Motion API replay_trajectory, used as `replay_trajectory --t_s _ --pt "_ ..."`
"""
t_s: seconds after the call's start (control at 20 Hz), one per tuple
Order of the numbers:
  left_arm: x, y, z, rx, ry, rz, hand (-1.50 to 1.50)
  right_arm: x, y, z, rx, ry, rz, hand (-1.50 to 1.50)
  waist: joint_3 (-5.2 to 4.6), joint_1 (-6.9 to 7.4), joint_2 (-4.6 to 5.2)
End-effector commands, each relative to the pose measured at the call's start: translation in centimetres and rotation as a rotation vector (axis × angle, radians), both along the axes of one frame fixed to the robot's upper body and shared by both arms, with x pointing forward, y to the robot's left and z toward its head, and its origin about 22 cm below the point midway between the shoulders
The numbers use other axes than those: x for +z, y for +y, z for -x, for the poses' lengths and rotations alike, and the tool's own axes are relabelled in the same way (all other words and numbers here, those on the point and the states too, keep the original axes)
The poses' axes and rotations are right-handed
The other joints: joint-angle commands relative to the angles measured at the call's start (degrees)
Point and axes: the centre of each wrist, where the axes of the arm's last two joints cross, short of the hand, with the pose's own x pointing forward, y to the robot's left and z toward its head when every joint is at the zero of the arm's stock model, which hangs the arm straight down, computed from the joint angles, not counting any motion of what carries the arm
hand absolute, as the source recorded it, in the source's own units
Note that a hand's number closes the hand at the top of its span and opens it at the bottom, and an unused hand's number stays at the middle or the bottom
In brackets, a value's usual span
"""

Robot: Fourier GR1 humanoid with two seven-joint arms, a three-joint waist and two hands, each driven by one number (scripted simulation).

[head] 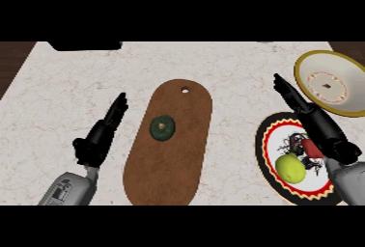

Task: Pick the bell pepper from the plate and place it in the bowl

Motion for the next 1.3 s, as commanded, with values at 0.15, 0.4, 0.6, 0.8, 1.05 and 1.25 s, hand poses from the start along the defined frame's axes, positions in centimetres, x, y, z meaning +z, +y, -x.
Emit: replay_trajectory --t_s 0.15,0.4,0.6,0.8,1.05,1.25 --pt "3.2 5.9 -1.3 0.264 -0.051 -0.103 0.0 5.9 -8.4 1.0 0.057 -0.309 -0.136 1.5 -0.8 -0.68 -0.82" --pt "3.5 9.0 -0.5 0.371 -0.017 -0.101 0.0 3.2 -18.0 4.8 -0.479 -0.083 0.352 -1.5 -0.93 -2.17 -0.36" --pt "5.4 10.0 0.1 0.372 -0.007 -0.107 0.0 -1.2 -20.5 11.9 -0.513 -0.192 0.208 -1.5 -0.97 -1.97 -0.78" --pt "6.7 9.6 0.3 0.363 0.003 -0.108 0.0 -3.9 -21.0 16.7 -0.489 -0.206 0.275 -1.5 -1.09 -0.22 -0.31" --pt "7.2 8.9 -0.5 0.329 -0.008 -0.1 0.0 -0.9 -22.5 16.7 -0.528 -0.163 0.223 -1.5 -1.15 0.29 -0.13" --pt "6.6 7.3 1.9 0.346 -0.009 -0.098 0.0 2.3 -22.4 13.7 -0.498 -0.156 0.284 -1.5 -1.14 0.86 -0.13"
